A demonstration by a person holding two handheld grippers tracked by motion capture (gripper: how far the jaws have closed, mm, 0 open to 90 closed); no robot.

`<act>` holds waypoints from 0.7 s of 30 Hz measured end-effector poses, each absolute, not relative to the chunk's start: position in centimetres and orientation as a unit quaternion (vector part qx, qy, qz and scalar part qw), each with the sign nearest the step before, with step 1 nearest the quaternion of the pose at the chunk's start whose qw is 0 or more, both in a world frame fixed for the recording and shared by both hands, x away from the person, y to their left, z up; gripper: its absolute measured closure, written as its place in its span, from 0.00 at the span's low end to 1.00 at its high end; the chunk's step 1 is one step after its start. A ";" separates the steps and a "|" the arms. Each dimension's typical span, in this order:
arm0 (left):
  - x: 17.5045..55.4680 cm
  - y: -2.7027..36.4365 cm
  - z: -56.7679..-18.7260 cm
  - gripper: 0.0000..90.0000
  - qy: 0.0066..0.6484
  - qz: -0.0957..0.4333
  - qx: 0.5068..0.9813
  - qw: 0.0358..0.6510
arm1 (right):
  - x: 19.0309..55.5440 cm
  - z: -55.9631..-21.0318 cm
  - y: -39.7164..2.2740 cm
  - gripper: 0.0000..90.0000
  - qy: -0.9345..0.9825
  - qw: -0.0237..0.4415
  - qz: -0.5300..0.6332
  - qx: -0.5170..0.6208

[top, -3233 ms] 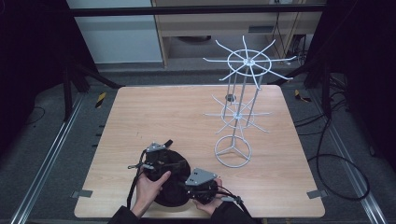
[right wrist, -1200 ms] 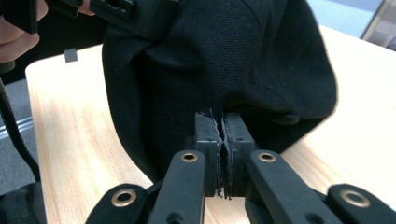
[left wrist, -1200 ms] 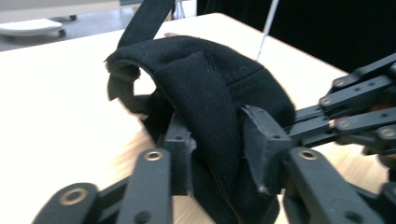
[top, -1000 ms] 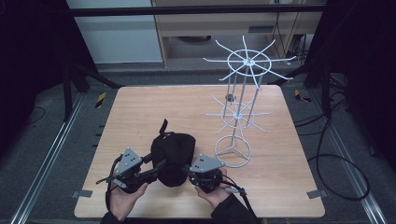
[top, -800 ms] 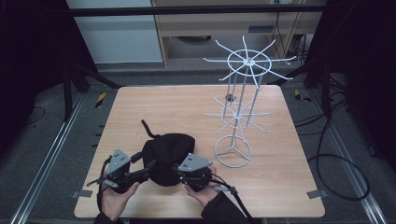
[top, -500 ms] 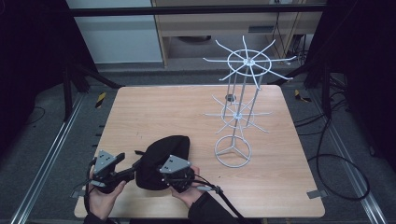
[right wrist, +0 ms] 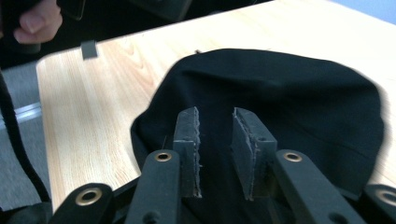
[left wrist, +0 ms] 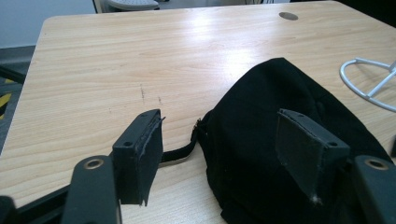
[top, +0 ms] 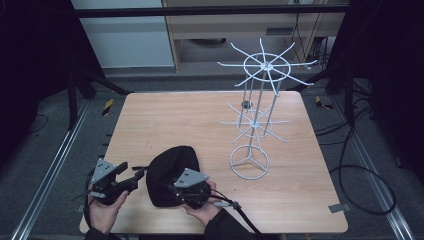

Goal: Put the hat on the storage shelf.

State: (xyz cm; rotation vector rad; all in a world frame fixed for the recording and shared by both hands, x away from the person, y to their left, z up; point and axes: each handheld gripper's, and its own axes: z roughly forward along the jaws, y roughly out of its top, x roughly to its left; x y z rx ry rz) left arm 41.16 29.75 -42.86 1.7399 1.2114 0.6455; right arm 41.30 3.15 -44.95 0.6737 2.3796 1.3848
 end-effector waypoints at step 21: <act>42.8 25.0 -41.1 0.41 0.453 0.222 0.756 0.418 | 41.2 -45.2 -14.2 0.59 0.767 0.220 0.467 0.381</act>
